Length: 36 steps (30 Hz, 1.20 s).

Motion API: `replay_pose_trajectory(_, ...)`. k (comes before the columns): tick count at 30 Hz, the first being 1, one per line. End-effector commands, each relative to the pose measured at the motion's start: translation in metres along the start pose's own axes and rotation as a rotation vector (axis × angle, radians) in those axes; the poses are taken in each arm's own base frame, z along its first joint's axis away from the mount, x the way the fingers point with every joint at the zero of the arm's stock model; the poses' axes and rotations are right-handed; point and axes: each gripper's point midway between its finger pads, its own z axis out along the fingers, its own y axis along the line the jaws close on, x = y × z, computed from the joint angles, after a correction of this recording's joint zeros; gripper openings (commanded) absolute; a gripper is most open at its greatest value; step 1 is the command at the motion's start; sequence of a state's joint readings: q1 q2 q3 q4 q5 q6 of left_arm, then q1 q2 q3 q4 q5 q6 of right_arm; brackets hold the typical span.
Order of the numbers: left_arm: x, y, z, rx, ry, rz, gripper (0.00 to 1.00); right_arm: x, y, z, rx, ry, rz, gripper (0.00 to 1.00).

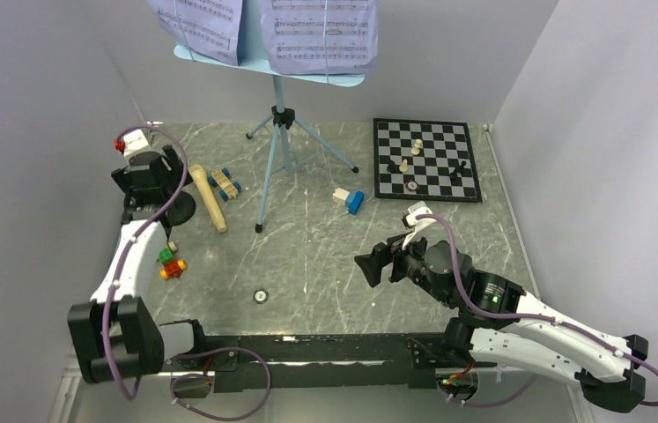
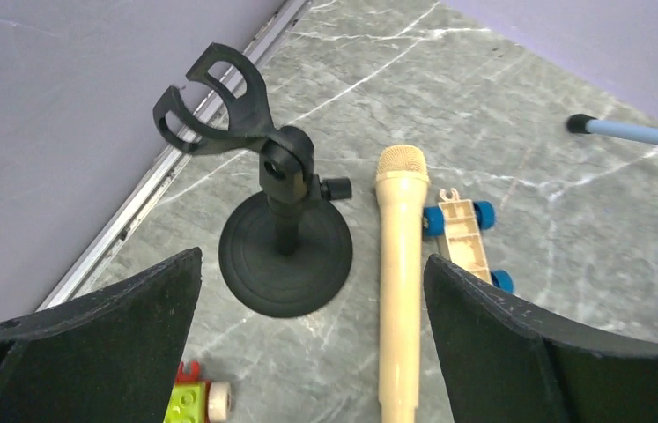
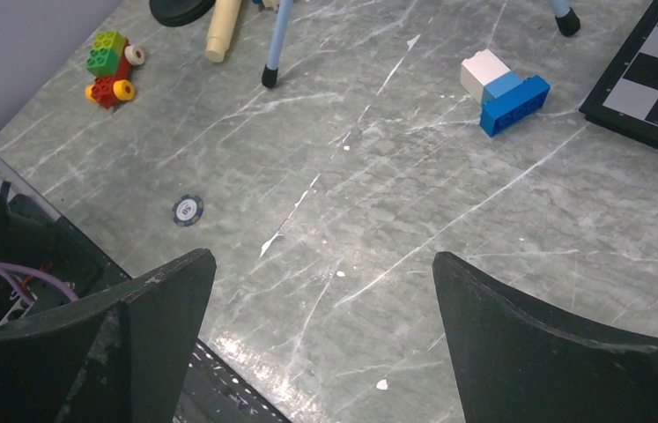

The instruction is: Pack up the instrument practice props

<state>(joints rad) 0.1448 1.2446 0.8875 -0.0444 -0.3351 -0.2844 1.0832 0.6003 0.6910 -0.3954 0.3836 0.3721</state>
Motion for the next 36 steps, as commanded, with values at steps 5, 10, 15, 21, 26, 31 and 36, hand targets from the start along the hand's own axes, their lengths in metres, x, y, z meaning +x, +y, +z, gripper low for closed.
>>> replay_pose_trajectory(5,-0.041,-0.008,-0.079,0.085,-0.126,-0.120,0.99,-0.016,0.017,0.000,-0.066,-0.030,0.052,1.00)
replay_pose_trajectory(10,-0.061,-0.028,-0.126,0.160,-0.190,-0.132,0.99,-0.014,0.021,0.007,-0.070,-0.028,0.055,1.00)
replay_pose_trajectory(15,-0.052,-0.084,-0.155,0.379,-0.177,-0.085,0.99,-0.013,0.021,0.012,-0.058,-0.030,0.073,1.00)
replay_pose_trajectory(21,-0.004,-0.151,-0.163,0.666,-0.093,-0.012,0.99,-0.005,0.020,0.015,-0.045,-0.015,0.107,1.00)
replay_pose_trajectory(26,0.016,-0.173,-0.151,0.747,-0.124,0.003,0.99,0.004,0.014,0.018,-0.011,0.019,0.101,1.00)
replay_pose_trajectory(31,0.022,-0.202,-0.149,0.905,-0.127,0.016,0.99,0.006,0.011,0.022,0.022,0.041,0.079,1.00)
replay_pose_trajectory(36,0.043,-0.226,-0.118,0.873,0.003,0.142,0.99,0.008,0.011,0.025,0.036,0.062,0.072,1.00)
